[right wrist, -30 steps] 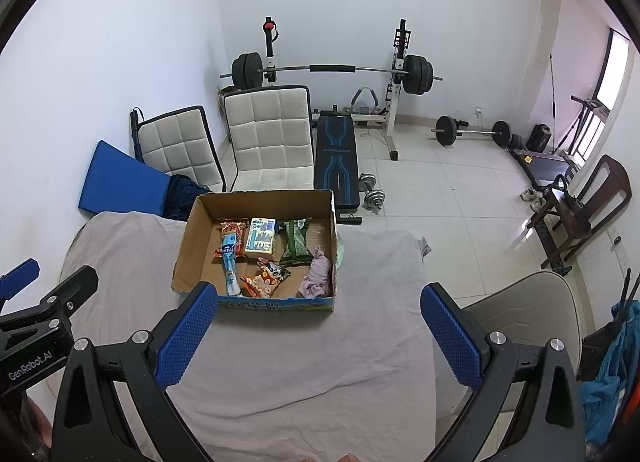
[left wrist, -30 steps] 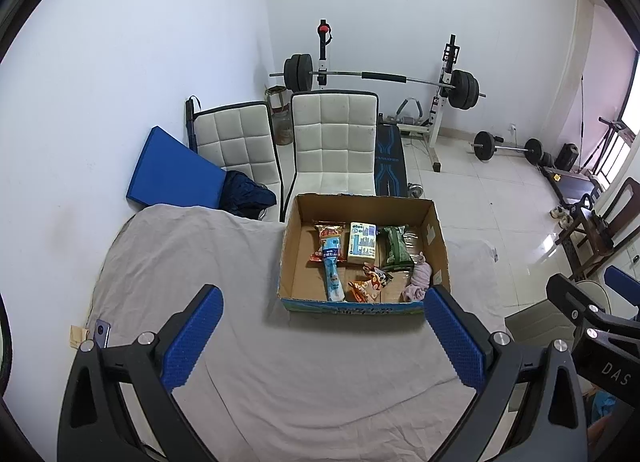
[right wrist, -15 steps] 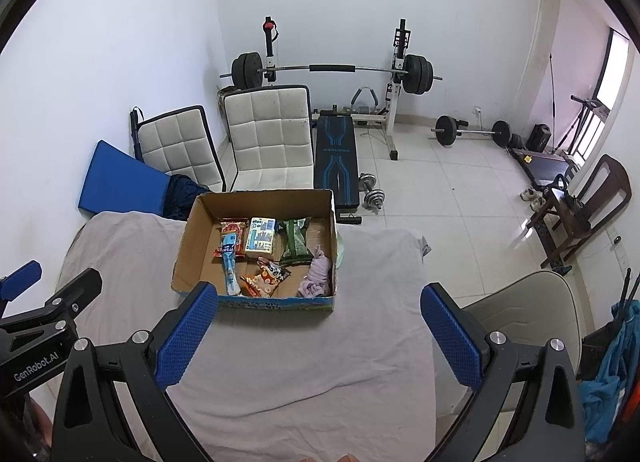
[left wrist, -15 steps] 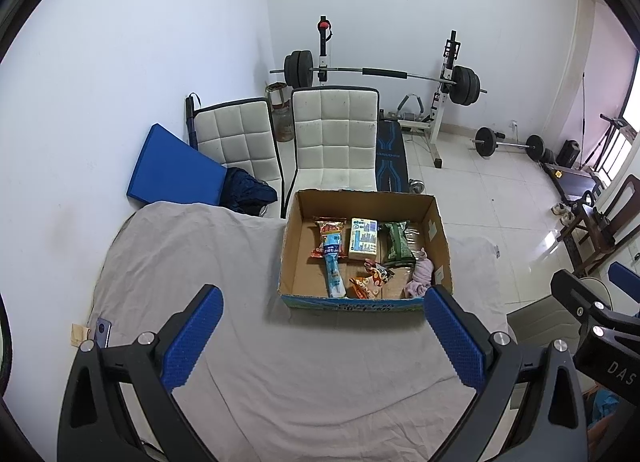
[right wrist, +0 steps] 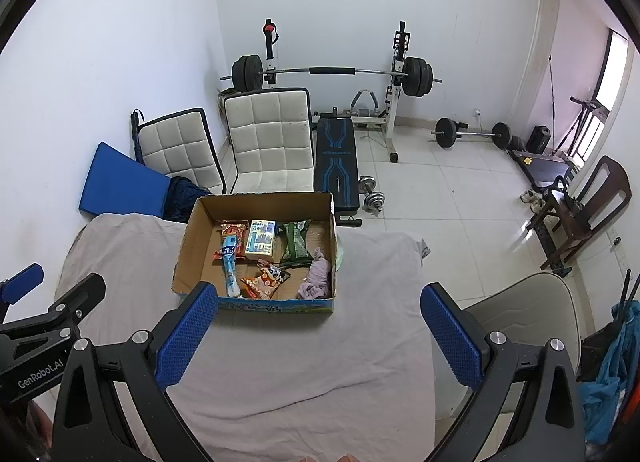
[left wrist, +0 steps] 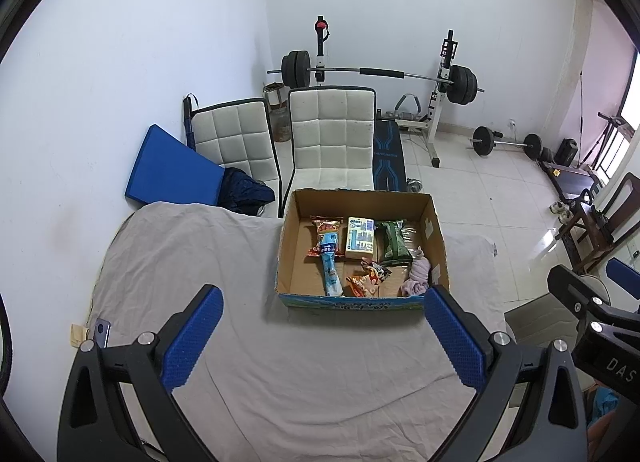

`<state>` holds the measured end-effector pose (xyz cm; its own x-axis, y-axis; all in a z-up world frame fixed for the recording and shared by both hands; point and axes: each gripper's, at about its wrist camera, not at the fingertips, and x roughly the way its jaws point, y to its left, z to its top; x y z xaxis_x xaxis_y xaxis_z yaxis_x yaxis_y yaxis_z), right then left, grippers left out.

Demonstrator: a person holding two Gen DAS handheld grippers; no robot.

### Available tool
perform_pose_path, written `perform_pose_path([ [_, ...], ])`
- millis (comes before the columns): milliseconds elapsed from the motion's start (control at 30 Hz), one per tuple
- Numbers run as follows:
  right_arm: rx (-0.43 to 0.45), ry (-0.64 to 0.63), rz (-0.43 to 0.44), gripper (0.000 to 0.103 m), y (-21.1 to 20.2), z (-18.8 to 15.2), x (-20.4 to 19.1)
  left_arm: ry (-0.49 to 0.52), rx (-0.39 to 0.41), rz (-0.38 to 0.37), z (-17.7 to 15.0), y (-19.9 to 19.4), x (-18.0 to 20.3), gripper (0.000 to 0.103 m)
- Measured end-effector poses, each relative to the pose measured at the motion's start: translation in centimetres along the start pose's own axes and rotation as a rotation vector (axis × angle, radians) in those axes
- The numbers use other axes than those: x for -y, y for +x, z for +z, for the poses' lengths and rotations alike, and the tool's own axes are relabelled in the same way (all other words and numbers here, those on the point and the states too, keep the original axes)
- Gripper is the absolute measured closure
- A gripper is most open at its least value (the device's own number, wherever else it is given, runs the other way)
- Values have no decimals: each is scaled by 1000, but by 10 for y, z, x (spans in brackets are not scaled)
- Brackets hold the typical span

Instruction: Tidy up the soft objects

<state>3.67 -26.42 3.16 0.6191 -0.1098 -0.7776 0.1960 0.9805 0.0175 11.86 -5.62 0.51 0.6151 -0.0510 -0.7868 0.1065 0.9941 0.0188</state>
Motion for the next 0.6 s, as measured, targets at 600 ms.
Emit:
perform_pose_path([
  [600, 4, 6, 4, 0, -5, -3, 5, -6, 6, 1, -7, -3, 2, 0],
])
